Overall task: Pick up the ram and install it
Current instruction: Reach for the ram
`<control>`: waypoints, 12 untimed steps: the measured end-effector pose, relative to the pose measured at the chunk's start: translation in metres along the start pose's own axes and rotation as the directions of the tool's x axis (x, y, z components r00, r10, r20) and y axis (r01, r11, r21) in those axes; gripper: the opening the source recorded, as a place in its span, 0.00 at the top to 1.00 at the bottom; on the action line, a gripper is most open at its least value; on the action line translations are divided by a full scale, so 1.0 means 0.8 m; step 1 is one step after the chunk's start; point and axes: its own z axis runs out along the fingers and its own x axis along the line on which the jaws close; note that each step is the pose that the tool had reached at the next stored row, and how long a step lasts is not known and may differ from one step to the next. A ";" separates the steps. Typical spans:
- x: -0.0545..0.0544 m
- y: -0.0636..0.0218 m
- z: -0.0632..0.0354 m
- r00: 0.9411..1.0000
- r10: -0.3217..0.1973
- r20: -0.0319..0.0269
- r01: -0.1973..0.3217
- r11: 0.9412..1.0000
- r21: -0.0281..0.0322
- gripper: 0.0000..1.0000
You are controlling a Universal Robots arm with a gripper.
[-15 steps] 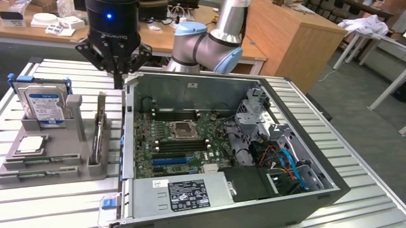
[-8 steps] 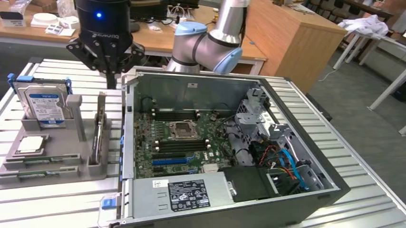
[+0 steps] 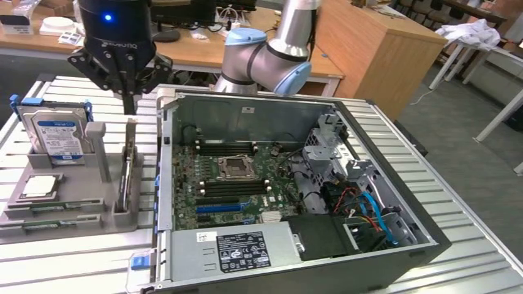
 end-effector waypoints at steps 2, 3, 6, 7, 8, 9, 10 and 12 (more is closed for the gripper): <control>0.006 0.000 0.000 1.000 0.000 0.000 0.000 1.000 0.000 0.90; 0.008 -0.001 0.000 1.000 0.000 0.000 0.000 1.000 0.000 0.90; 0.017 -0.001 0.000 1.000 0.000 0.000 0.000 1.000 0.000 0.90; 0.020 -0.001 0.000 1.000 0.000 0.000 0.000 1.000 0.000 0.90; 0.023 -0.001 0.001 1.000 0.000 -0.001 0.000 1.000 0.000 0.90; 0.025 -0.002 0.001 1.000 0.000 -0.001 0.000 1.000 0.000 0.90; 0.028 -0.002 0.001 1.000 0.000 -0.001 0.000 1.000 0.000 0.90; 0.034 -0.002 0.001 1.000 0.000 -0.001 0.000 1.000 0.000 0.90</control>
